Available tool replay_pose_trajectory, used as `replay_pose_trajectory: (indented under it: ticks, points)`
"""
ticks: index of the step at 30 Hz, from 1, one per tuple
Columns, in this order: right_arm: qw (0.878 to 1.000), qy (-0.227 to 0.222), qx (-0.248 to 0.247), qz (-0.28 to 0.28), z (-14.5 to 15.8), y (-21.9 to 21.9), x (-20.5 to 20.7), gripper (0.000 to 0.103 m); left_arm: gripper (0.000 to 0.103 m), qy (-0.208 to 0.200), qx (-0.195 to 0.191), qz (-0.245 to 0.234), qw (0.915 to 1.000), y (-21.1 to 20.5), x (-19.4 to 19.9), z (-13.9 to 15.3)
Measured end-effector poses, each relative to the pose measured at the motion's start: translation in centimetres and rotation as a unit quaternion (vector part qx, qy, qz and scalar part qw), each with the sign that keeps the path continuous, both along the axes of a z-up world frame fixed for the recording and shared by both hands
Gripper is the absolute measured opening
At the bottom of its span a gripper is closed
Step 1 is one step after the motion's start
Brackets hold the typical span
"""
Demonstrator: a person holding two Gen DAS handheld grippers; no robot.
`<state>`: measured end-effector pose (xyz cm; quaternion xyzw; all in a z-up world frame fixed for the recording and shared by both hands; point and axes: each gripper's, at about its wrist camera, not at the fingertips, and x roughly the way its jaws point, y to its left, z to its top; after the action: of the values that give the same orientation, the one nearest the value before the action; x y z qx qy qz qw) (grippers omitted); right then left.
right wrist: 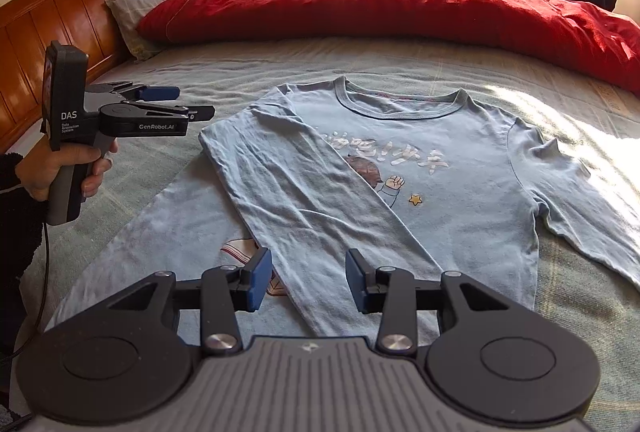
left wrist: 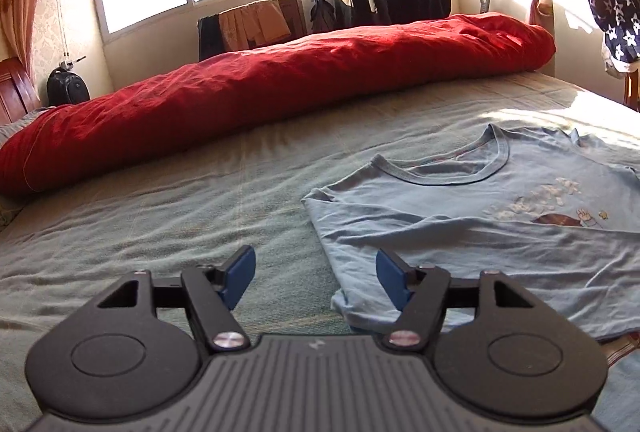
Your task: Fold clothes
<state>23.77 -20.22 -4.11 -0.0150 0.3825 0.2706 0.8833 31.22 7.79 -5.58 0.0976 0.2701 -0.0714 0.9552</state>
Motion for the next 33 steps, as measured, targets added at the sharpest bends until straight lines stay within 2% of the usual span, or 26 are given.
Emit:
replay_pose_trajectory:
  ticks: [3,7,9,10,15,20,24,29,33]
  points:
    - [1.0,0.004,0.002,-0.001,-0.2,0.0,0.0,0.045,0.051,0.034,-0.087,-0.05,0.9944,-0.4,0.9,-0.7]
    - [1.0,0.014,0.009,-0.009,-0.9,-0.3,0.1,0.045,0.052,0.074,-0.084,-0.056,0.9921,-1.1,1.6,-2.3]
    - [1.0,0.018,0.014,-0.015,-1.2,-0.8,0.1,0.045,0.053,0.111,-0.111,-0.045,0.9866,-0.1,2.0,-3.4]
    - [0.999,0.02,0.016,-0.018,-1.4,-1.0,0.0,0.045,0.053,0.11,-0.123,-0.046,0.9852,0.4,1.8,-3.5]
    - [0.998,0.04,0.029,-0.041,-2.6,-2.8,-0.2,0.045,0.054,0.125,-0.093,-0.051,0.9865,0.2,0.7,-1.9]
    - [0.995,0.057,0.059,-0.059,-4.0,-4.0,-0.5,0.047,0.06,0.103,-0.133,-0.054,0.9843,0.1,2.8,0.5]
    - [0.993,0.059,0.076,-0.066,-4.3,-4.3,-0.8,0.049,0.06,0.114,-0.148,-0.064,0.9803,-1.5,6.7,-0.6]
    - [0.991,0.065,0.092,-0.067,-4.6,-5.0,-1.3,0.049,0.06,0.149,-0.159,-0.032,0.9755,-2.1,11.7,-3.4]
    - [0.989,0.07,0.111,-0.069,-5.0,-5.7,-1.5,0.049,0.063,0.148,-0.15,-0.003,0.9776,-2.0,14.3,-4.0]
